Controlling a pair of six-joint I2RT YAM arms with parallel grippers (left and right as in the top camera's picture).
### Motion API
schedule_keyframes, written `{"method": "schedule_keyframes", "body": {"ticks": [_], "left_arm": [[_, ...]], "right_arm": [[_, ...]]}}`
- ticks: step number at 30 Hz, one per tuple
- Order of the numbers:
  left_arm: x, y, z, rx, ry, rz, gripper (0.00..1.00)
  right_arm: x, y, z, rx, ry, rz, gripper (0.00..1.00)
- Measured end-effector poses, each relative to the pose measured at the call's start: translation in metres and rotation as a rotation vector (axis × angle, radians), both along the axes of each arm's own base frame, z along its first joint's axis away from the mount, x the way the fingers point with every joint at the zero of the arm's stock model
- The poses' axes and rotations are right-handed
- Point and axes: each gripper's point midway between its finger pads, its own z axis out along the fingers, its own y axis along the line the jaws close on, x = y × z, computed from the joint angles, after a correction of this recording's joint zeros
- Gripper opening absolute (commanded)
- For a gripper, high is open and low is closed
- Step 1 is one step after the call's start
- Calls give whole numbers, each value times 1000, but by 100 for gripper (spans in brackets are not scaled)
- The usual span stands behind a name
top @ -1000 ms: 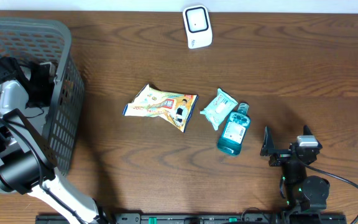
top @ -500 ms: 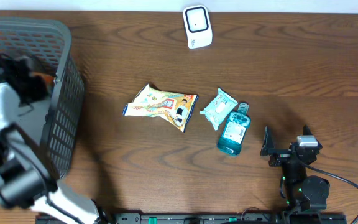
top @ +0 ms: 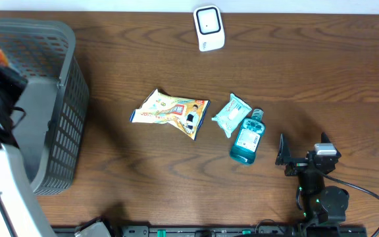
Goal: Scan the item barcode
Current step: 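Lift the orange box out and carry it toward the bottle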
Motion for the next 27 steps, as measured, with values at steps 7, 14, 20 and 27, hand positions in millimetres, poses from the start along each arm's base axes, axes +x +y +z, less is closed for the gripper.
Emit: {"method": "schedule_keyframes", "body": {"ticks": [7, 14, 20, 27], "left_arm": [[6, -126, 19, -49, -49, -370, 7], [0, -270, -38, -83, 114, -822, 7], [-13, -341, -126, -86, 387, -941, 7], [-24, -391, -211, -175, 642, -825, 8]], "right_arm": [[0, 0, 0, 0, 0, 0, 99], [0, 0, 0, 0, 0, 0, 99], [0, 0, 0, 0, 0, 0, 99], [0, 0, 0, 0, 0, 0, 99]]}}
